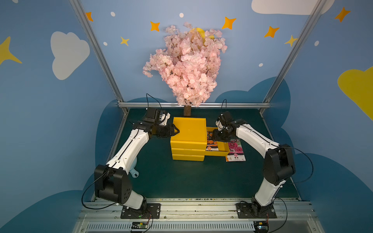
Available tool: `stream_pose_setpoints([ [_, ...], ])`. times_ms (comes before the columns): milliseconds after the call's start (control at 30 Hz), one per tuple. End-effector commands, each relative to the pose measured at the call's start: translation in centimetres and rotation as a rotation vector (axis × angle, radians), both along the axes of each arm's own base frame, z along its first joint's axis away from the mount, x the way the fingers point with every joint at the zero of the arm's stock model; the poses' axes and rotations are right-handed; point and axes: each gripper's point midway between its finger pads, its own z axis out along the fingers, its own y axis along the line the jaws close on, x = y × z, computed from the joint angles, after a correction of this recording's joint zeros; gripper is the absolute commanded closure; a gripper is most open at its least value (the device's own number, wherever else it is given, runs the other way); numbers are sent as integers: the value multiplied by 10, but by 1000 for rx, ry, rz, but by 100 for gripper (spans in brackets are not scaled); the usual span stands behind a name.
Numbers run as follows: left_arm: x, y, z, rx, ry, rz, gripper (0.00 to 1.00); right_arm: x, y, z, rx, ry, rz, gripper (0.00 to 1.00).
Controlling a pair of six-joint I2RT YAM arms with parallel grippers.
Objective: Take the seed bags out of the drawer
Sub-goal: Pick up the seed packet from the drawer.
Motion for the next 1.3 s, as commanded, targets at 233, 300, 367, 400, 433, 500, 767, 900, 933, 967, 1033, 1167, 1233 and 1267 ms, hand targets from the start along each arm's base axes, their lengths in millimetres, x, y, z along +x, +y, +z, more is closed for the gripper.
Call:
stream_pose_setpoints([
  [233,-14,1,-38,56,122,-18,43,5,4,-11,-15,3,0,49],
  [300,-14,1,-38,57,123,-17,43,5,5,-12,-14,7,-1,50],
  [367,-14,1,-38,58,124,-18,43,5,6,-13,-12,9,-2,52],
  [400,-14,1,-38,58,124,-17,43,6,6,-13,-12,9,-3,53],
  [433,-13,1,-38,58,124,-18,43,6,6,-14,-10,10,-3,53],
  [500,-13,1,-37,58,124,-17,43,6,6,-15,-11,13,-6,55],
  [767,-13,1,-37,58,125,-19,43,7,7,-19,-10,23,-11,67],
  [900,-13,1,-37,58,123,-20,43,7,7,-16,-7,20,-16,77],
  [933,-13,1,-37,58,123,-20,43,7,7,-15,-5,18,-16,79],
  [967,-13,1,-37,58,124,-20,43,7,8,-13,-1,15,-16,83],
  [1033,-13,1,-38,59,124,-21,43,7,8,-9,7,7,-17,90],
  [1167,-12,0,-38,57,125,-22,43,6,14,1,53,0,-9,100],
  [1233,-12,0,-37,56,123,-21,43,7,17,5,84,-2,-14,100],
  [1267,-12,0,-37,57,123,-21,43,7,17,8,101,-1,-18,100],
])
